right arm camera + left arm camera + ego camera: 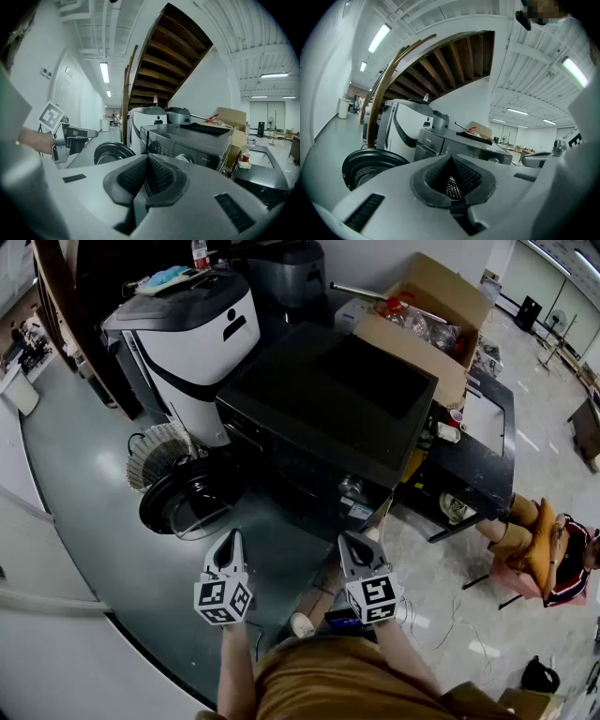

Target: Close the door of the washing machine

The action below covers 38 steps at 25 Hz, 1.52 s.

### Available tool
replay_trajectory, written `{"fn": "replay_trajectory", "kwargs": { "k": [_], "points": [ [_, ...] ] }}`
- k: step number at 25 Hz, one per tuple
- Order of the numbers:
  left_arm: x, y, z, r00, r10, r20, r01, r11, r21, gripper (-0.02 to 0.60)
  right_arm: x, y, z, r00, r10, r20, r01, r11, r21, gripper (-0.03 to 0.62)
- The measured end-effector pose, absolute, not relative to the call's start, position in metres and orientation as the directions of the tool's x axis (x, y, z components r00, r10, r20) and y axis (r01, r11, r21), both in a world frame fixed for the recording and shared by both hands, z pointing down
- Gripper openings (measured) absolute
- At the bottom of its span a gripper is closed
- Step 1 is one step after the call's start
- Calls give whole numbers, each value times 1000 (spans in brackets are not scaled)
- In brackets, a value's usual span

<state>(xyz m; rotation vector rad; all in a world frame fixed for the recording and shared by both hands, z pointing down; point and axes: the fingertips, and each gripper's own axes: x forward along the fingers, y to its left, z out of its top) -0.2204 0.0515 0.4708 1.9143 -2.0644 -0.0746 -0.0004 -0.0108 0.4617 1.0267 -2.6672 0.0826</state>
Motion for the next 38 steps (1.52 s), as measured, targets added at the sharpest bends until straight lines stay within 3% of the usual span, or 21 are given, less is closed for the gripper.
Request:
{"fn": "replay_trajectory", "kwargs": {
  "k": [8,18,20,22,23,38],
  "points": [
    [-224,46,484,-46,-975,217,-960,103,262,25,-4,-16,467,-716,-639,282,-661,750,23,12],
    [-272,48,545,-113,-934,338,-960,191,205,32,-6,-19,498,-716,-594,367,-641,768,-6,12],
    [-292,47,558,-145,-917,372,-961,220,168,59,-8,-21,504,-718,-579,386,-633,774,-17,12],
    [-317,48,571,-189,-896,402,-957,260,129,149,-11,-22,510,-722,-562,403,-624,781,-28,12],
    [-331,50,577,-212,-886,413,-951,284,119,160,-12,-23,514,-723,-554,412,-619,785,-32,12],
    [-482,57,651,-389,-756,525,-860,503,86,245,-29,-24,544,-719,-449,530,-550,835,-38,12]
  ]
}}
